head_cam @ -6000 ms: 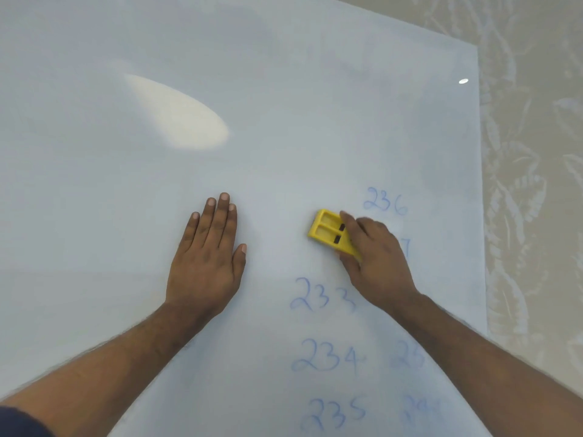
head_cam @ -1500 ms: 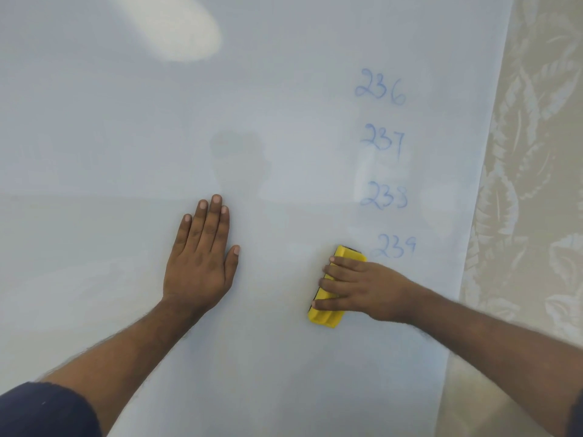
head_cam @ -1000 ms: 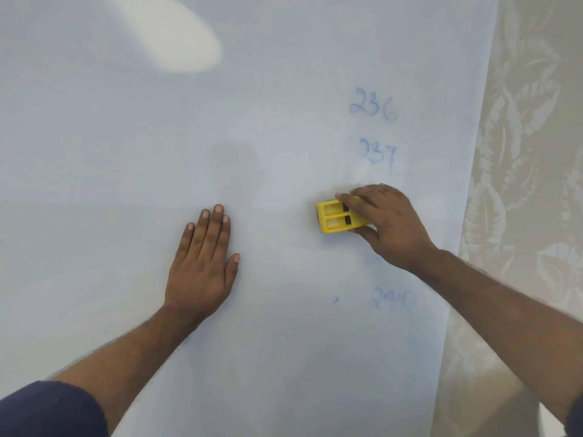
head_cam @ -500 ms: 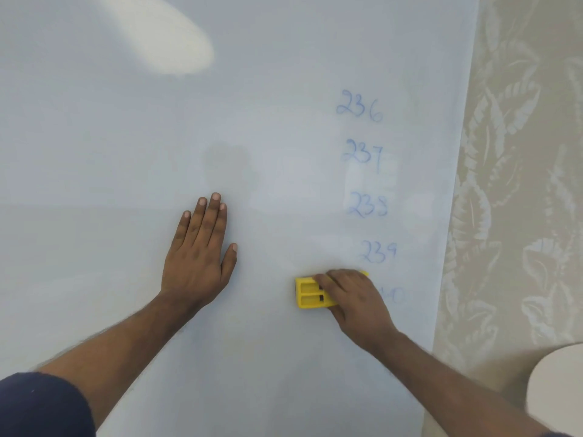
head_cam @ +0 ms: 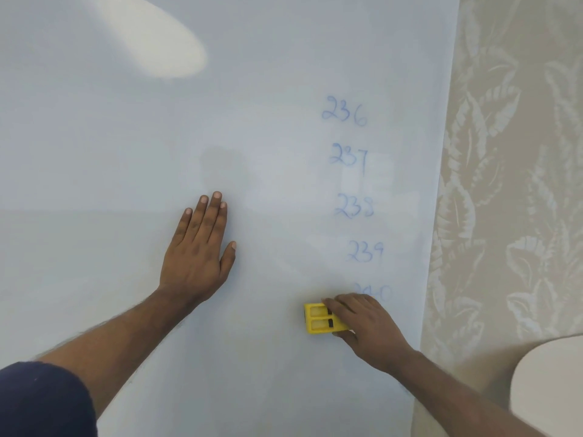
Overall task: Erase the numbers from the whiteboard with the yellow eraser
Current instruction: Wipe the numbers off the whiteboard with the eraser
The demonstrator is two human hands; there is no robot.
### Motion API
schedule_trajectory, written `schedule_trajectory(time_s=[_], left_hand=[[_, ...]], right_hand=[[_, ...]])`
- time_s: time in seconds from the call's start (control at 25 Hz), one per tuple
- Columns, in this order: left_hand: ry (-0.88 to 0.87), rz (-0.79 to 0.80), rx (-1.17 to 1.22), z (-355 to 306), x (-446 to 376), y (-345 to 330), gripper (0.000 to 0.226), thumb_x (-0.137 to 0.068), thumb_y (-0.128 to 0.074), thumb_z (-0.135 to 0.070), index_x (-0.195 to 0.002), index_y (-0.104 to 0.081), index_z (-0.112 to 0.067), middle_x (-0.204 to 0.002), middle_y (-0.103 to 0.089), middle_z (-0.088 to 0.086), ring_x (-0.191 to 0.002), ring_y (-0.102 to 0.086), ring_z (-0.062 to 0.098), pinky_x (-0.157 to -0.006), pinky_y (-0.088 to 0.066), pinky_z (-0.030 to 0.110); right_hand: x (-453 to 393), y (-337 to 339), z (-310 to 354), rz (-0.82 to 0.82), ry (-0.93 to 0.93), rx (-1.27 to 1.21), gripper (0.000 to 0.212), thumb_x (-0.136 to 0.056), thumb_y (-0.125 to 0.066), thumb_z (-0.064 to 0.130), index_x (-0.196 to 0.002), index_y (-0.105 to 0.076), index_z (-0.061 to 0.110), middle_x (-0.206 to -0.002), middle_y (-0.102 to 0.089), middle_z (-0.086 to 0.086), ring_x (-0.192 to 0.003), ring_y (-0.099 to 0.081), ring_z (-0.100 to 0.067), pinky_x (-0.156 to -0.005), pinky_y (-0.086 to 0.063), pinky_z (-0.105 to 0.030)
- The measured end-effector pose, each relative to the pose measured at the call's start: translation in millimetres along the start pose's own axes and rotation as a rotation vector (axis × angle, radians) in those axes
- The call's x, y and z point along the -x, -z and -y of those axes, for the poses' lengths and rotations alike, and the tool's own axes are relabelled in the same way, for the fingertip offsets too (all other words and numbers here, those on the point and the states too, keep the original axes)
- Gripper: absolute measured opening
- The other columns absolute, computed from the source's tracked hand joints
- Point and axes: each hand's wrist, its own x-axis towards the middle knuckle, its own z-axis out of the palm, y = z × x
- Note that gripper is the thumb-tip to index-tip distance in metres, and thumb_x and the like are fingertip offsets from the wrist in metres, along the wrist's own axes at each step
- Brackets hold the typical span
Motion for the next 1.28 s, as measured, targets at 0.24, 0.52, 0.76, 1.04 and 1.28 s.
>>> schedule_trajectory(time_s=[0.24,0.52,0.76,1.04,1.28], left_hand=[[-0.024,-0.061,-0.008,-4.7,-52.3,8.8,0.069,-0.104,-0.033,-0.040,-0.161,-0.020,-0.002,-0.170,-0.016,0.013,-0.158,-0.013,0.028,-0.129,-0.009,0.043],[-0.032,-0.148,0.001,-10.2,-133.1,25.8,0.069,-0.105,-0.033,-0.043,-0.160,-0.022,-0.002,-0.170,-0.018,0.012,-0.158,-0.014,0.027,-0.129,-0.013,0.044],[-0.046,-0.146,-0.033,-7.1,-176.4,23.7,0.070,-0.105,-0.027,-0.046,-0.161,-0.022,-0.004,-0.170,-0.017,0.010,-0.158,-0.016,0.026,-0.129,-0.009,0.041],[-0.026,-0.134,-0.059,-1.8,-181.8,-3.4,0.072,-0.105,-0.025,-0.048,-0.161,-0.019,-0.004,-0.171,-0.013,0.009,-0.158,-0.014,0.026,-0.128,-0.005,0.039],[-0.012,-0.189,-0.071,-4.8,-180.5,-9.9,0.071,-0.105,-0.027,-0.047,-0.162,-0.017,-0.005,-0.171,-0.012,0.008,-0.159,-0.012,0.024,-0.128,-0.013,0.044]], right_hand=[[-48.2,53.9,-12.6,-0.236,-0.137,0.047,0.065,-0.094,-0.047,0.054,-0.147,-0.038,0.017,-0.113,-0.058,0.002,-0.095,-0.054,-0.020,-0.078,-0.043,-0.030],[-126.3,120.7,-37.4,-0.561,-0.310,0.008,0.071,-0.092,-0.043,0.056,-0.149,-0.034,0.014,-0.099,-0.053,-0.003,-0.088,-0.049,-0.021,-0.073,-0.040,-0.034],[-168.3,153.9,-67.2,-0.657,-0.403,0.057,0.068,-0.092,-0.047,0.049,-0.148,-0.036,0.012,-0.098,-0.051,-0.005,-0.088,-0.049,-0.027,-0.074,-0.040,-0.037],[-203.9,154.5,-84.9,-0.636,-0.385,0.139,0.068,-0.090,-0.045,0.049,-0.147,-0.040,0.011,-0.097,-0.052,-0.007,-0.090,-0.049,-0.029,-0.071,-0.033,-0.034],[-261.5,178.5,-79.7,-0.712,-0.343,0.059,0.070,-0.088,-0.047,0.046,-0.147,-0.039,0.010,-0.100,-0.051,-0.009,-0.094,-0.048,-0.031,-0.078,-0.040,-0.040]])
